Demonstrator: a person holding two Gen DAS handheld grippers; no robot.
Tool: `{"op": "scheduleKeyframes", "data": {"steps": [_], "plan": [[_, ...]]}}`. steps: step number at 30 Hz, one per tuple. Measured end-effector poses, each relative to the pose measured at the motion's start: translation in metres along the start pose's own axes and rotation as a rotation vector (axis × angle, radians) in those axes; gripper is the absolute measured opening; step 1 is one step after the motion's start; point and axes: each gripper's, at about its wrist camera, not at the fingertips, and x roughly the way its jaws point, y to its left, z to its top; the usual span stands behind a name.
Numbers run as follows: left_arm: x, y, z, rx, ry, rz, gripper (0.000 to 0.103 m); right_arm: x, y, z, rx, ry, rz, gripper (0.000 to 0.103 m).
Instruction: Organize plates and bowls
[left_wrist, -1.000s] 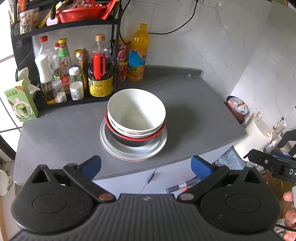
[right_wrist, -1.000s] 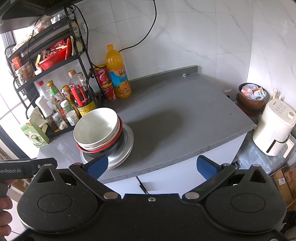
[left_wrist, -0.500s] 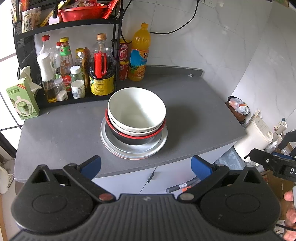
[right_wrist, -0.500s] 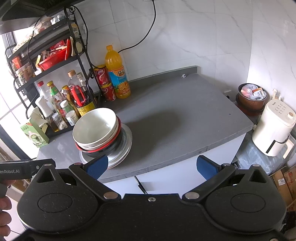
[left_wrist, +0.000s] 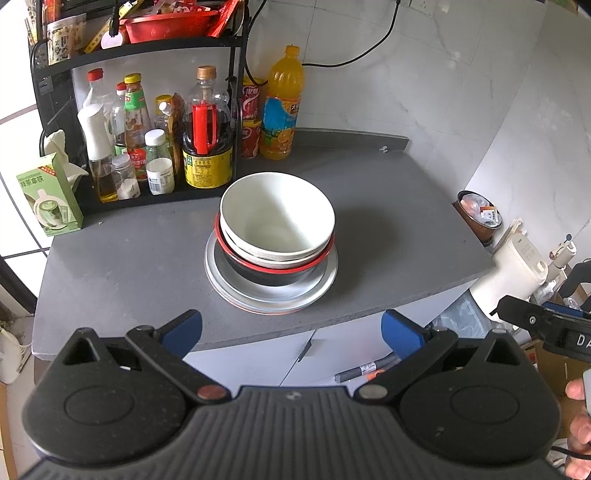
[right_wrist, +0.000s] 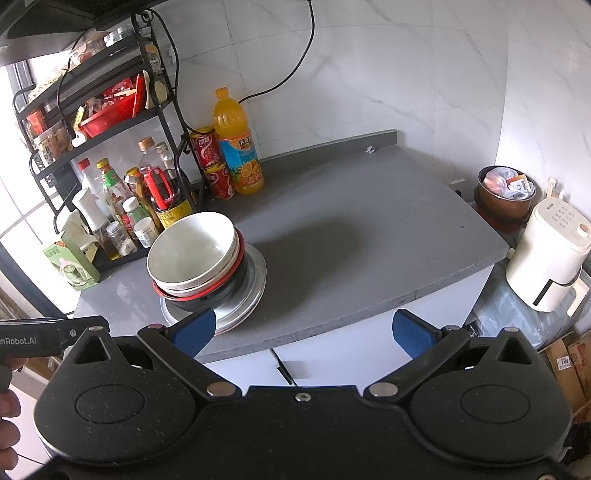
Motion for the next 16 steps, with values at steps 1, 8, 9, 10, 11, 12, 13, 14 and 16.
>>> {"op": "scheduleKeyframes", "data": {"steps": [1, 8, 9, 10, 11, 12, 13, 14, 16], "plan": [[-0.0003, 0.0, 0.0, 0.001, 0.0, 0.0, 0.102, -0.0004, 0.0002, -0.0003, 0.0, 0.0, 0.001, 0.103], [0.0001, -0.0013, 0.0001, 0.001, -0.002, -0.002, 0.102, -0.0003, -0.0013, -0.0004, 0.004, -0.001, 0.001, 0.103], [0.0002, -0.0013, 0.001, 0.001, -0.001, -0.002, 0.102, -0.0001, -0.0015, -0.0006, 0.004, -0.001, 0.001, 0.103], [0.0005, -0.0014, 0.0013, 0.001, 0.0, -0.003, 0.102, 0.0004, -0.0026, -0.0003, 0.005, 0.001, 0.001, 0.103], [0.0009, -0.0014, 0.0016, 0.002, 0.0, -0.003, 0.102, 0.001, -0.0031, 0.0, 0.007, 0.003, -0.001, 0.103], [0.0011, -0.0015, 0.0016, 0.003, 0.001, -0.002, 0.102, 0.0018, -0.0036, 0.0003, 0.008, 0.004, -0.002, 0.103], [0.0009, -0.0016, 0.0015, 0.002, 0.0, 0.0, 0.102, 0.002, -0.004, 0.0002, 0.008, 0.005, -0.001, 0.103], [0.0015, -0.002, 0.0017, 0.002, 0.001, 0.0, 0.102, 0.0025, -0.0042, 0.0003, 0.008, 0.005, 0.0, 0.103], [0.0032, -0.0014, 0.0025, 0.002, 0.009, -0.008, 0.102, 0.0026, -0.0039, 0.0001, 0.009, 0.005, -0.002, 0.103]]}}
